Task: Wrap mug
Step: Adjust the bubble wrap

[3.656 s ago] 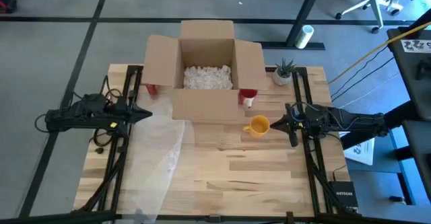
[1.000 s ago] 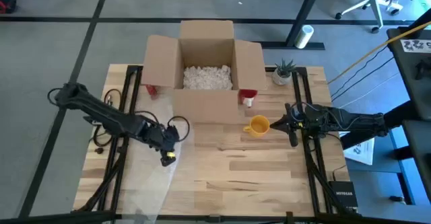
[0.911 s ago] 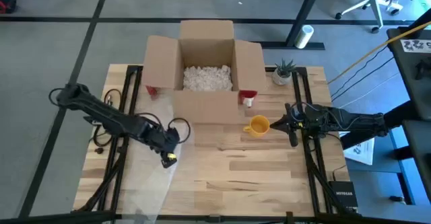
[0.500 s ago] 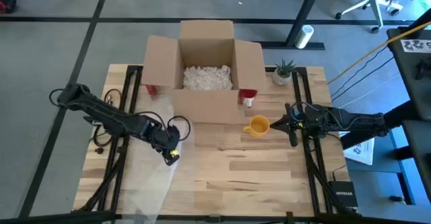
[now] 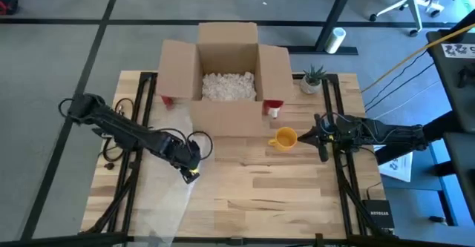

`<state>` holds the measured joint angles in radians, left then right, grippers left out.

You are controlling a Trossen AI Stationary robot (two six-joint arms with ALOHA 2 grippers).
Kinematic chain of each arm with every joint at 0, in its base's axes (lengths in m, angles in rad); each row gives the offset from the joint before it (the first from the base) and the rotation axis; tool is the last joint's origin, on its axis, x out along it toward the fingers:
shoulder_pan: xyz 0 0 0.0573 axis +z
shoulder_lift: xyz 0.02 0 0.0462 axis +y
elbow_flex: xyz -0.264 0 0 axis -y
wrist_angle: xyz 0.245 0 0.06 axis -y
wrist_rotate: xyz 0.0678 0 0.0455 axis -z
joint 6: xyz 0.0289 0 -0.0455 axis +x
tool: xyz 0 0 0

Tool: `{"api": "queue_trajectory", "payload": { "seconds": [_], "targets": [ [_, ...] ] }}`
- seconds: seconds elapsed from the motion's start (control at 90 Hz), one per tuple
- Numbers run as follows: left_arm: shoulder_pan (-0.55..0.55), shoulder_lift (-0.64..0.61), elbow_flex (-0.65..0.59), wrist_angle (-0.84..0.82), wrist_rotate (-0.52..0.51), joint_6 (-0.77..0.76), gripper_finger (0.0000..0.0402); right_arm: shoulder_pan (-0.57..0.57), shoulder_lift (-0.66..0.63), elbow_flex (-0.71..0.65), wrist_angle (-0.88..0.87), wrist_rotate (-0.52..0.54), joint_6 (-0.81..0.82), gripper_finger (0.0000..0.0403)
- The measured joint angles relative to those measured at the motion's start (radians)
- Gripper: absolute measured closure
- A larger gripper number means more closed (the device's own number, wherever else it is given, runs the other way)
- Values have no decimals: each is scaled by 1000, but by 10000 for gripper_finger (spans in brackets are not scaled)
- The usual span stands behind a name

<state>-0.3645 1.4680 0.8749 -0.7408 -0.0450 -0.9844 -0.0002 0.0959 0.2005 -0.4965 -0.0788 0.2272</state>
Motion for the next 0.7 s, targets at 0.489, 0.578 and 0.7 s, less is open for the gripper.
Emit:
{"api": "queue_trajectory", "payload": {
  "seconds": [0.489,0.578,0.7],
  "targets": [
    [-3,95,0,229,42,50,399,0,0,0,0,0,0,402],
    [-9,95,0,241,41,47,401,0,0,0,0,0,0,402],
    [-21,95,2,266,42,41,401,0,0,0,0,0,0,402]
  ]
}}
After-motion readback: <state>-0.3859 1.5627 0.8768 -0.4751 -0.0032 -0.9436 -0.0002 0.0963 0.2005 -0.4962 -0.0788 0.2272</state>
